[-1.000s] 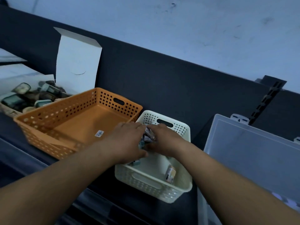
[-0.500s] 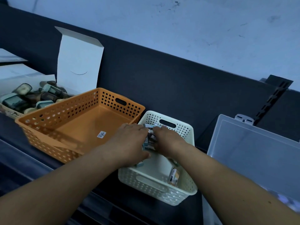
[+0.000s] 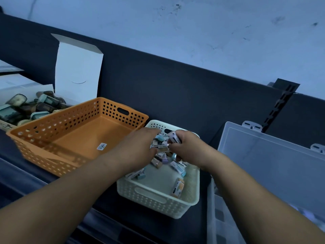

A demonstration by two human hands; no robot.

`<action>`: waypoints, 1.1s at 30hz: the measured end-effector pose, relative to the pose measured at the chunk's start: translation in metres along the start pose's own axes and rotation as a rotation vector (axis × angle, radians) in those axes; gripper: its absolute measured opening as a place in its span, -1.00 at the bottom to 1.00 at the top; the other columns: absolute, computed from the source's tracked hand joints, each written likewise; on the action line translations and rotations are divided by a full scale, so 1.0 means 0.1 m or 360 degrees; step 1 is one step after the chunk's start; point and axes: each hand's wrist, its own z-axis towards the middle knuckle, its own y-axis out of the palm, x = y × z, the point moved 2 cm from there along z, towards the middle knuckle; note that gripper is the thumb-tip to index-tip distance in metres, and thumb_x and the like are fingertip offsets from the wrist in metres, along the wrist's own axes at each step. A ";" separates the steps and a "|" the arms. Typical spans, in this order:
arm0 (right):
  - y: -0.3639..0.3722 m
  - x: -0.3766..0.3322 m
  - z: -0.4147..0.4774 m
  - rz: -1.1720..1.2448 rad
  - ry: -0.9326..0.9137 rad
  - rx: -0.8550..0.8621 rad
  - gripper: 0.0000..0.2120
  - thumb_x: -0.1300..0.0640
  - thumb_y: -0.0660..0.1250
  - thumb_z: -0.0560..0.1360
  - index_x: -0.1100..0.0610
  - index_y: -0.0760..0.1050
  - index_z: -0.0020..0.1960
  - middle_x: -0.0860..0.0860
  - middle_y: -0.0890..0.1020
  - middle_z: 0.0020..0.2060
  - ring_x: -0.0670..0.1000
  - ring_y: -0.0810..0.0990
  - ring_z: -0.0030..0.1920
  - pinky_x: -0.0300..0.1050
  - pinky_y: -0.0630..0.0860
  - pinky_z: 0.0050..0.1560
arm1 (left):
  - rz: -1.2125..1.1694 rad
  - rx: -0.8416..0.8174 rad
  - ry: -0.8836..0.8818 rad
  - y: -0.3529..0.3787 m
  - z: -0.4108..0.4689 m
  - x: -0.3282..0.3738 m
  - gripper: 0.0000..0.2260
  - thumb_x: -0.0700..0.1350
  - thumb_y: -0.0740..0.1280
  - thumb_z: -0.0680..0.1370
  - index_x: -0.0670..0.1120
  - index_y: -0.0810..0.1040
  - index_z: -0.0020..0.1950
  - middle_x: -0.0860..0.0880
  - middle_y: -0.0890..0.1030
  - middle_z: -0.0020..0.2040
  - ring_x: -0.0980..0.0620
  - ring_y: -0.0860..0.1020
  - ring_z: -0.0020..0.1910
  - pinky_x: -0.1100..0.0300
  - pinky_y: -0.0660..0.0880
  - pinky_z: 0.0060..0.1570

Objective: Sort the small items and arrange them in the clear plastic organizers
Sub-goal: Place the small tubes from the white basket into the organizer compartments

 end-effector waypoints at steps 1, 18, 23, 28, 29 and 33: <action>-0.04 0.00 -0.08 0.0099 -0.0016 0.0003 -0.94 0.30 0.22 0.49 0.24 0.43 -0.16 0.03 0.50 -0.35 -0.08 0.46 -0.44 -0.24 0.43 -0.42 | -0.0075 -0.0017 -0.0017 0.00 0.01 0.05 -0.62 -0.06 0.33 0.56 0.06 0.40 0.37 0.04 0.52 0.26 0.07 0.50 0.15 0.14 0.45 0.09; -0.77 0.79 -1.51 0.0705 0.0251 0.0477 -0.89 0.28 0.24 0.58 0.09 0.46 -0.03 0.21 0.60 -0.25 0.05 0.49 -0.34 -0.04 0.37 -0.27 | -0.0972 -0.0201 0.0060 0.34 -0.08 1.18 -0.91 -0.21 0.43 0.46 -0.03 0.60 -0.12 -0.01 0.65 -0.22 0.00 0.61 -0.17 0.08 0.55 -0.14; -0.78 0.97 -1.68 0.0388 0.0255 0.0399 -0.87 0.25 0.27 0.58 0.04 0.53 -0.05 0.03 0.56 -0.41 -0.02 0.50 -0.36 -0.09 0.45 -0.27 | -0.0583 -0.0350 0.0212 0.60 -0.08 1.31 -0.94 -0.11 0.41 0.50 0.05 0.60 -0.13 0.12 0.61 -0.26 0.18 0.56 -0.25 0.25 0.52 -0.27; -0.77 1.11 -1.72 0.0302 0.0316 0.0397 -0.94 0.24 0.38 0.50 0.12 0.52 -0.10 0.01 0.59 -0.43 0.02 0.52 -0.35 -0.04 0.46 -0.27 | -0.0331 -0.0502 0.0267 0.75 -0.10 1.38 -0.89 -0.13 0.39 0.51 0.10 0.61 -0.05 0.15 0.63 -0.08 0.22 0.57 -0.13 0.25 0.54 -0.07; -0.77 1.13 -1.72 0.0297 0.0324 0.0398 -0.94 0.25 0.36 0.51 0.12 0.53 -0.11 0.01 0.59 -0.43 0.02 0.51 -0.34 -0.04 0.45 -0.27 | -0.0272 -0.0524 0.0275 0.77 -0.11 1.39 -0.89 -0.12 0.38 0.52 0.08 0.62 -0.02 0.13 0.63 -0.07 0.20 0.57 -0.12 0.23 0.55 -0.05; -0.77 1.18 -1.73 0.0192 0.0367 0.0360 -0.86 0.27 0.31 0.54 0.05 0.57 -0.08 -0.01 0.61 -0.38 -0.05 0.53 -0.34 -0.03 0.50 -0.22 | -0.0100 -0.0574 0.0325 0.83 -0.10 1.42 -0.89 -0.13 0.34 0.53 0.06 0.62 -0.05 0.12 0.61 -0.14 0.18 0.56 -0.16 0.24 0.52 -0.12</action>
